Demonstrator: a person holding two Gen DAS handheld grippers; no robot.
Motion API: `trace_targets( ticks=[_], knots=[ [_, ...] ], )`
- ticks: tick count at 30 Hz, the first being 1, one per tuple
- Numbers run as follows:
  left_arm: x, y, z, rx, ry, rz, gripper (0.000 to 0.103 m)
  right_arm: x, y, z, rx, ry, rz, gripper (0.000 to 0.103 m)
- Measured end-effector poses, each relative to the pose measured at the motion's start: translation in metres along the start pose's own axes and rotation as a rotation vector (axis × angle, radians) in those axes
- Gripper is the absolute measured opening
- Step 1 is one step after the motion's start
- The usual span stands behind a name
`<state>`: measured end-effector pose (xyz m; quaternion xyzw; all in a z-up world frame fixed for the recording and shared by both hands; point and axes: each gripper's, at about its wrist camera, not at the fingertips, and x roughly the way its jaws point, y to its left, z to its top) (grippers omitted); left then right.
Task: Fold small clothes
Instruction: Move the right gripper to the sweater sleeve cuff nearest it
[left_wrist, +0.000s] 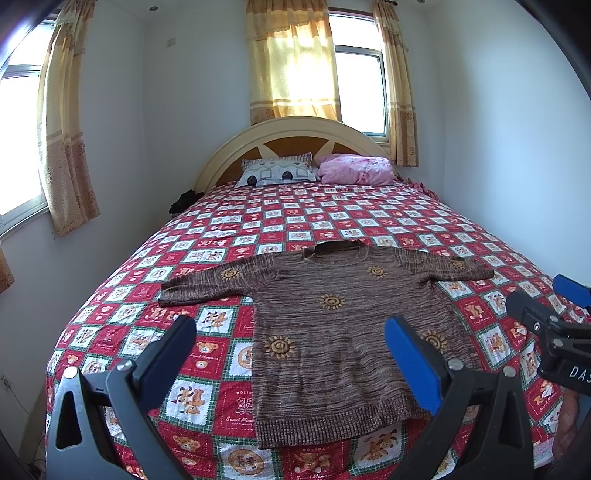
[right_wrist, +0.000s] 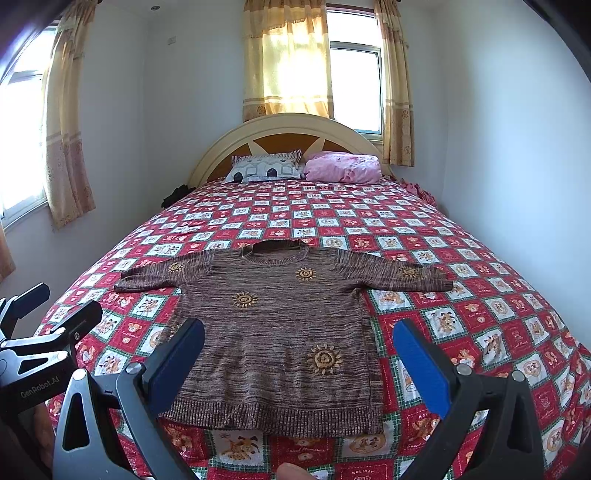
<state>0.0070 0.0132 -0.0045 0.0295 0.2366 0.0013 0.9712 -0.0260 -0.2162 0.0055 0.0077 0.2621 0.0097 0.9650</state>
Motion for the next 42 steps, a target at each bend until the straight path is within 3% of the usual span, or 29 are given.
trace_targets(
  ticks=[11,20,26,32,42],
  knots=[
    [0.014,-0.003,-0.005,0.007,0.024,0.015,0.103,0.019,0.000,-0.006,-0.001,0.031,0.011,0.102],
    [0.050,-0.002,-0.014,0.027,0.084,0.022,0.103,0.053,-0.013,-0.014,0.028,0.071,0.029,0.102],
    [0.085,-0.002,-0.023,0.076,0.130,0.041,0.103,0.097,-0.039,-0.025,0.054,0.136,0.031,0.102],
    [0.136,0.001,-0.023,0.100,0.191,0.063,0.103,0.146,-0.076,-0.027,0.057,0.201,-0.029,0.102],
    [0.210,0.003,-0.008,0.103,0.192,0.082,0.103,0.221,-0.167,-0.015,0.153,0.256,-0.127,0.102]
  ],
)
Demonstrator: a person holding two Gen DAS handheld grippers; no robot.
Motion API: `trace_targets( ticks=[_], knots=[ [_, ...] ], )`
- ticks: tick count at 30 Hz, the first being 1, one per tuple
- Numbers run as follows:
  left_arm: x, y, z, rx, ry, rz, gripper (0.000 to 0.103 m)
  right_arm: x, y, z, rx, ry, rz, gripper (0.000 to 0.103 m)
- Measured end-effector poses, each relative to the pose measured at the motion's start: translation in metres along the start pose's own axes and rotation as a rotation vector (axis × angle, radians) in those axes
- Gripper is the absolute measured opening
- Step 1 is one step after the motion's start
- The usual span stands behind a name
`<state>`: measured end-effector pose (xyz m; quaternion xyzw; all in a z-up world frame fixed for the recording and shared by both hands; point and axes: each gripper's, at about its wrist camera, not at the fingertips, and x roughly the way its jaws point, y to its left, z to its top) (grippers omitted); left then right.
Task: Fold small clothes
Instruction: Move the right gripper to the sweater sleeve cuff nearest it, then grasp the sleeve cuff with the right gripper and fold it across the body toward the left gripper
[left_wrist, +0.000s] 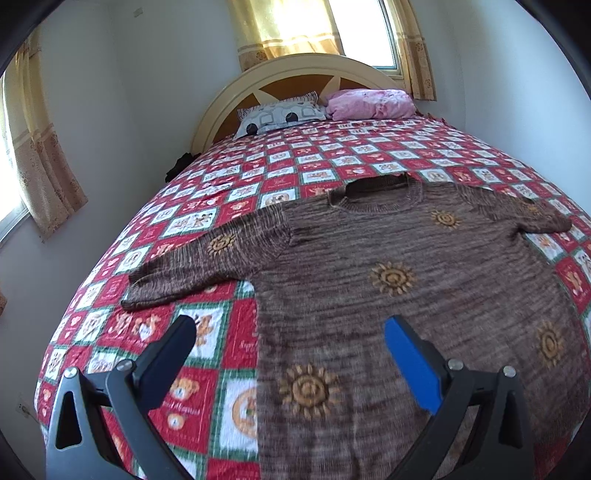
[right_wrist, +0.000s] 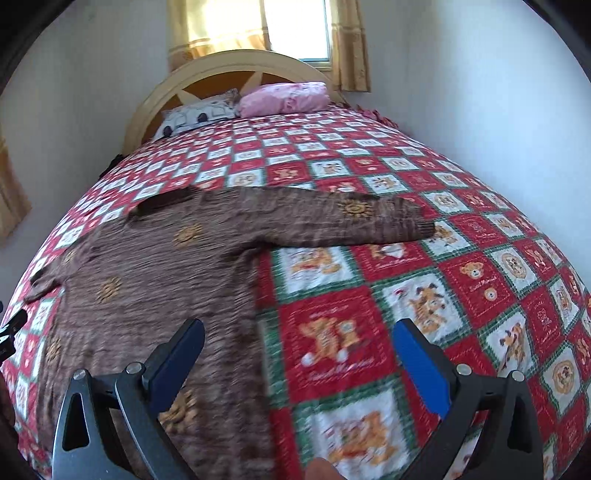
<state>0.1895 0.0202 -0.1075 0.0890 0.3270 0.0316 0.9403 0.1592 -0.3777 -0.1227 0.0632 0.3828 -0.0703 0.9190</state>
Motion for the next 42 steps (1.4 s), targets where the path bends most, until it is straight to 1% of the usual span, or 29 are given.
trace_targets(
  ticks=[1,4,6,7,8,9,10,12,13,14,16,20,22,24,25,27,28,29,30,31,32,37,42],
  knots=[
    [0.006,-0.001,0.001,-0.003,-0.003,0.002,0.103,0.008,-0.009,0.004,0.014,0.002,-0.006,0.102],
    [0.036,0.000,0.007,-0.006,0.021,0.022,0.103,0.030,-0.038,0.017,0.068,0.009,-0.015,0.101],
    [0.053,0.004,0.009,-0.013,0.029,0.035,0.103,0.045,-0.063,0.027,0.122,0.014,-0.021,0.099],
    [0.058,0.004,0.009,-0.015,0.036,0.042,0.103,0.050,-0.071,0.030,0.143,0.015,-0.025,0.095],
    [0.069,0.008,0.010,-0.026,0.054,0.052,0.103,0.055,-0.080,0.033,0.163,0.016,-0.032,0.088],
    [0.075,0.009,0.011,-0.035,0.065,0.052,0.103,0.061,-0.090,0.037,0.184,0.019,-0.044,0.085],
    [0.082,0.012,0.011,-0.049,0.081,0.047,0.103,0.067,-0.100,0.041,0.209,0.022,-0.051,0.081],
    [0.090,0.014,0.011,-0.067,0.099,0.042,0.103,0.078,-0.116,0.047,0.253,0.023,-0.055,0.081],
    [0.094,0.014,0.011,-0.075,0.107,0.039,0.103,0.084,-0.123,0.051,0.272,0.024,-0.059,0.079],
    [0.097,0.013,0.010,-0.078,0.111,0.036,0.103,0.089,-0.129,0.054,0.285,0.027,-0.061,0.074],
    [0.103,0.010,0.008,-0.077,0.123,0.024,0.103,0.101,-0.138,0.061,0.303,0.037,-0.064,0.068],
    [0.115,0.008,0.007,-0.086,0.155,0.012,0.103,0.122,-0.155,0.073,0.359,0.051,-0.070,0.067],
    [0.120,0.009,0.007,-0.095,0.169,0.009,0.103,0.131,-0.162,0.075,0.393,0.067,-0.069,0.067],
    [0.124,0.008,0.006,-0.095,0.185,0.008,0.103,0.141,-0.166,0.077,0.415,0.092,-0.064,0.062],
    [0.125,0.008,0.005,-0.095,0.193,0.006,0.103,0.146,-0.168,0.078,0.422,0.100,-0.066,0.058],
    [0.128,0.007,0.004,-0.097,0.204,-0.003,0.103,0.152,-0.168,0.079,0.424,0.102,-0.069,0.058],
    [0.129,0.007,0.003,-0.099,0.211,-0.008,0.103,0.154,-0.167,0.081,0.420,0.105,-0.069,0.054],
    [0.130,0.008,0.002,-0.102,0.216,-0.011,0.103,0.156,-0.166,0.081,0.416,0.107,-0.070,0.044],
    [0.131,0.008,0.002,-0.106,0.221,-0.012,0.103,0.158,-0.165,0.082,0.408,0.113,-0.071,0.038],
    [0.132,0.009,0.001,-0.110,0.227,-0.014,0.103,0.161,-0.163,0.084,0.393,0.123,-0.073,0.029],
    [0.133,0.009,0.001,-0.112,0.231,-0.020,0.103,0.162,-0.162,0.085,0.380,0.127,-0.076,0.024],
    [0.136,0.010,0.000,-0.129,0.240,-0.043,0.103,0.166,-0.154,0.092,0.339,0.136,-0.096,0.014],
    [0.137,0.011,-0.001,-0.130,0.244,-0.059,0.103,0.163,-0.138,0.103,0.282,0.114,-0.127,0.012]
  ],
)
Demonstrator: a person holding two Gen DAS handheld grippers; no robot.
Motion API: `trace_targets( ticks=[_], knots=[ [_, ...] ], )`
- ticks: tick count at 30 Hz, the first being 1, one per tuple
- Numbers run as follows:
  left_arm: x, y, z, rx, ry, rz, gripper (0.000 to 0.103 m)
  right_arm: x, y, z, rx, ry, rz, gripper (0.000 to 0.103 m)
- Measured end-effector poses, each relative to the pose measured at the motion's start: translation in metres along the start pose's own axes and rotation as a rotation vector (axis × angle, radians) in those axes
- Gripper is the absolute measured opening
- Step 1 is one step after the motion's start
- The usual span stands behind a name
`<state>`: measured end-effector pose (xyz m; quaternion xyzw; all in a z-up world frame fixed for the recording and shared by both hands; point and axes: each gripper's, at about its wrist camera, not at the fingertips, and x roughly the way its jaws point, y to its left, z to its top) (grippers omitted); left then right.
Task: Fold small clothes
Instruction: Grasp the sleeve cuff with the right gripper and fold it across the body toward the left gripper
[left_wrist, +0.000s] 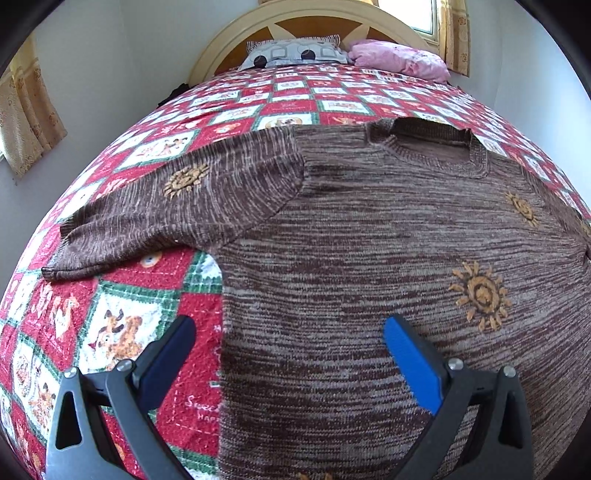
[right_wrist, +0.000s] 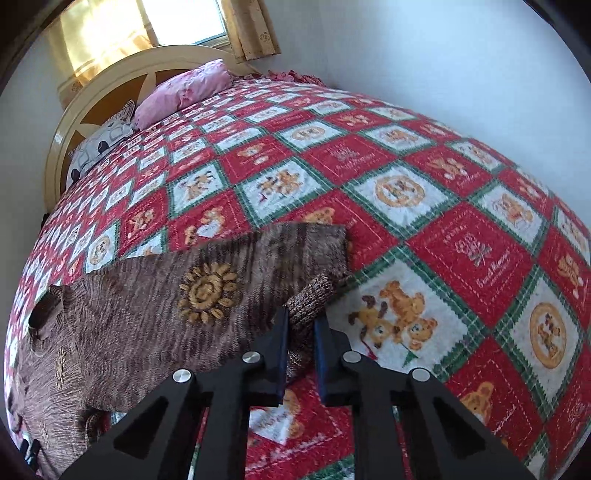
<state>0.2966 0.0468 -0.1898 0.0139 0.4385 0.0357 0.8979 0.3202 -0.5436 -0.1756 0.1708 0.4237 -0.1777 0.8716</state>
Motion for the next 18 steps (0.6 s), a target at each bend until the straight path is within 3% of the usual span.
trace_targets(
  ticks=[6,10,18],
  knots=[
    [0.001,-0.001,-0.001,0.001,0.005,-0.008,0.103,-0.017,0.046,0.009,-0.108,-0.060,0.019,0.011],
    [0.003,0.000,-0.001,-0.002,0.009,-0.015,0.103,-0.033,0.098,0.007,-0.233,-0.101,0.065,0.011],
    [0.005,0.000,-0.002,-0.008,0.014,-0.026,0.103,-0.050,0.221,-0.039,-0.554,-0.145,0.149,0.010]
  ],
)
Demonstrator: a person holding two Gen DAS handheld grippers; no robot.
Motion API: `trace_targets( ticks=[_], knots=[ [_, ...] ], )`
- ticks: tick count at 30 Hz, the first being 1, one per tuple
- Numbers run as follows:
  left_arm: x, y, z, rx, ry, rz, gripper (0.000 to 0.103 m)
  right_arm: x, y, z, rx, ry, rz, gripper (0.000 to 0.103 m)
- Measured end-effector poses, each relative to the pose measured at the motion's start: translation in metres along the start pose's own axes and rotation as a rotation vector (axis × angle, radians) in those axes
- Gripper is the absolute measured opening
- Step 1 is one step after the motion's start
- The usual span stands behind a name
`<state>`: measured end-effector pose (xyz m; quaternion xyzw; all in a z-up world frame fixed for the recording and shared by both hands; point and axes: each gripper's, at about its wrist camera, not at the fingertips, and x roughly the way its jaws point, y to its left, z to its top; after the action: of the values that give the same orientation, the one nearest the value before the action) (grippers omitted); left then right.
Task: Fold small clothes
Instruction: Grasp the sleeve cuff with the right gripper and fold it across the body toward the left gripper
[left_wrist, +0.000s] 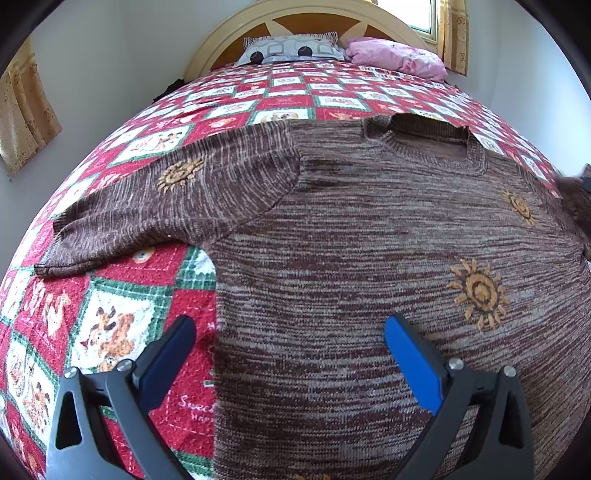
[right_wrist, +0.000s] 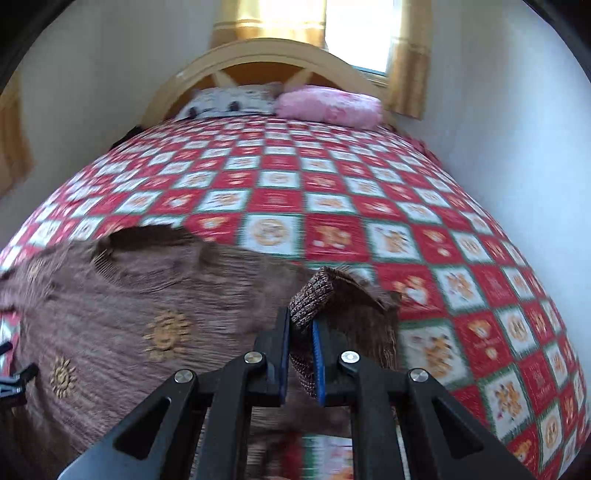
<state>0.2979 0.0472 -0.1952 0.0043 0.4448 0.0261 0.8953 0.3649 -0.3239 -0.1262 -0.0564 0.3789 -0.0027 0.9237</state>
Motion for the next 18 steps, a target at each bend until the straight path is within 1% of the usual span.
trace_targets(
  ticks=[4,6,7,8,9,10,13,14,15,16,18],
  knots=[
    [0.001,0.001,-0.001,-0.007,0.004,-0.009,0.103,0.007,0.063,-0.009,-0.142,0.003,0.078,0.011],
    [0.001,0.001,-0.001,-0.006,0.004,-0.008,0.103,0.013,0.082,-0.018,-0.177,0.015,0.116,0.012],
    [0.001,0.001,-0.001,-0.004,0.003,-0.007,0.103,0.017,0.088,-0.023,-0.182,0.033,0.146,0.020],
    [0.001,0.001,-0.001,-0.002,0.003,-0.005,0.103,0.020,0.090,-0.029,-0.178,0.056,0.177,0.045],
    [0.001,0.001,-0.001,-0.001,0.005,-0.006,0.103,0.020,0.091,-0.035,-0.171,0.065,0.188,0.059],
    [0.001,0.001,-0.001,-0.001,0.007,-0.011,0.103,0.016,0.084,-0.042,-0.151,0.067,0.209,0.068],
    [0.002,0.003,0.001,-0.005,0.021,-0.053,0.103,-0.003,0.051,-0.059,-0.077,0.051,0.268,0.068],
    [0.000,0.003,0.003,0.007,0.036,-0.078,0.103,-0.011,0.038,-0.065,-0.051,0.036,0.263,0.068],
    [-0.002,0.002,0.004,0.012,0.042,-0.081,0.102,-0.019,0.023,-0.070,-0.023,0.020,0.249,0.068],
    [-0.011,-0.003,0.007,0.025,0.032,-0.087,0.102,-0.028,0.003,-0.078,0.018,0.005,0.224,0.068],
    [-0.029,-0.015,0.011,0.061,-0.007,-0.122,0.102,-0.040,-0.031,-0.092,0.098,-0.014,0.165,0.068]
  ],
)
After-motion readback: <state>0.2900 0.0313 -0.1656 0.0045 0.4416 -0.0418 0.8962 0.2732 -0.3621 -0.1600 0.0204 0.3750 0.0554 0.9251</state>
